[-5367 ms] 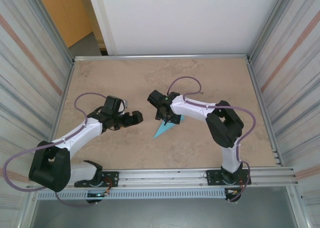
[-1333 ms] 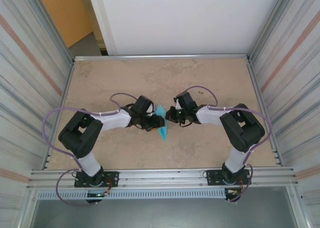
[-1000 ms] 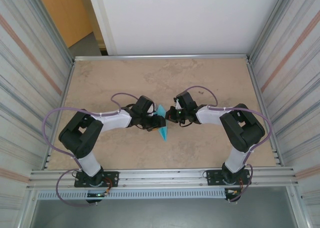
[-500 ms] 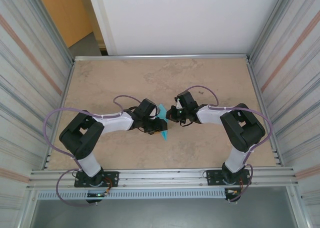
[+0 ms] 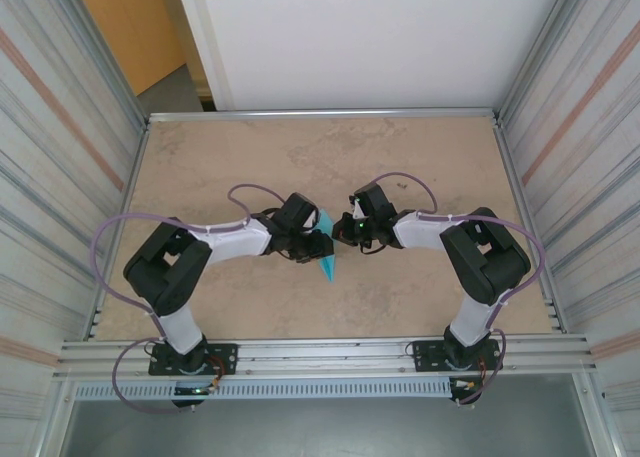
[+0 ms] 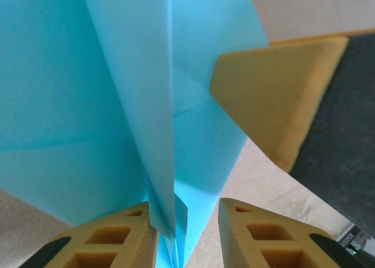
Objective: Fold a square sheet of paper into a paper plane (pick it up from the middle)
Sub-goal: Turn over a paper plane at the center of the table.
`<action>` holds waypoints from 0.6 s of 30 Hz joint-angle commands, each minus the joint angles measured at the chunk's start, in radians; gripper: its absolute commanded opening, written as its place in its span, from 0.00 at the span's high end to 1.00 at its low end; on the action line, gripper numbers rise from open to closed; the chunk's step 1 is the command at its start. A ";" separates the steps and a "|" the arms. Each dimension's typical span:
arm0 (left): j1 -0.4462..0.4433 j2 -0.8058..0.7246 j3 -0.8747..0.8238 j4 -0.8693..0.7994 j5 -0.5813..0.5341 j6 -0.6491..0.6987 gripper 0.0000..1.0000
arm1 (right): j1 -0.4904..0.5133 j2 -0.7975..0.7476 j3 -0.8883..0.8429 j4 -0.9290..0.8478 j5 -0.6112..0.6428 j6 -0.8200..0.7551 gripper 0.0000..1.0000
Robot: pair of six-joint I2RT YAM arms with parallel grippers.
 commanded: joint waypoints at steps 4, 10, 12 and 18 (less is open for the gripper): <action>-0.001 0.037 0.040 -0.056 -0.037 0.016 0.70 | -0.006 -0.025 -0.014 0.014 -0.025 0.026 0.96; -0.002 0.053 0.059 -0.082 -0.059 0.015 0.72 | -0.005 -0.026 -0.013 0.018 -0.033 0.028 0.95; -0.002 0.059 0.067 -0.091 -0.064 0.016 0.73 | -0.006 -0.027 -0.014 0.022 -0.041 0.029 0.94; -0.003 0.063 0.074 -0.107 -0.070 0.011 0.77 | -0.007 -0.042 -0.013 0.017 -0.043 0.029 0.91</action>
